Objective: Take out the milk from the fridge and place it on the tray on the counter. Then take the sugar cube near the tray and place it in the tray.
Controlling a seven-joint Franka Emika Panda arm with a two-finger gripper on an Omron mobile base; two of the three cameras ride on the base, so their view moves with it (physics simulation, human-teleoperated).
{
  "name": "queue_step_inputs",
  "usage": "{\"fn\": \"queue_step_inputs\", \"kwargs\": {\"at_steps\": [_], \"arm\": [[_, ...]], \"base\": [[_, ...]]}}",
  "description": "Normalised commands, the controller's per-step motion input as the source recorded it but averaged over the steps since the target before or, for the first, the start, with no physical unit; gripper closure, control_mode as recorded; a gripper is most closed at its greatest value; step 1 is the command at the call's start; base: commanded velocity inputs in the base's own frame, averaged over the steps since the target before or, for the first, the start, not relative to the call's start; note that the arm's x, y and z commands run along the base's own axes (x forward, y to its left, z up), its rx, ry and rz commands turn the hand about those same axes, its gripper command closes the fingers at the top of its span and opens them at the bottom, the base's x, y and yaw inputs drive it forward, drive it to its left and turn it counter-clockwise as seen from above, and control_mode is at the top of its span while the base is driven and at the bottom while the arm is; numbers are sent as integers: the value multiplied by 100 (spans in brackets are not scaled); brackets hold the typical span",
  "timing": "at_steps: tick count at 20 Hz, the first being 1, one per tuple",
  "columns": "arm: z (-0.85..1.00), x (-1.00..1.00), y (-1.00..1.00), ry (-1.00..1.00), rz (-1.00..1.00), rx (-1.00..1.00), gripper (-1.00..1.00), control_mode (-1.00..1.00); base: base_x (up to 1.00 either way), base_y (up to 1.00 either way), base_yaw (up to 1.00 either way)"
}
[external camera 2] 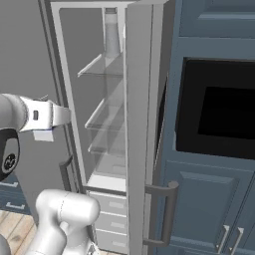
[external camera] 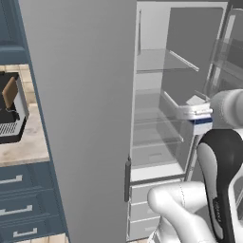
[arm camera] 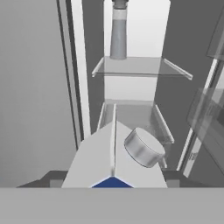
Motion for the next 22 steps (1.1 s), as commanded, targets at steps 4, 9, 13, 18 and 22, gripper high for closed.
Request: {"fn": "queue_step_inputs", "kwargs": {"at_steps": [4,9,13,18,22], "arm": [[0,0,0,0,0,0,100,100],[0,0,0,0,0,0,100,100],[0,0,0,0,0,0,100,100],[0,0,0,0,0,0,100,100],[0,0,0,0,0,0,100,100]], "base": [[-47,76,9],[-11,100,8],[-18,100,40],[-54,100,66],[-32,100,74]]}}
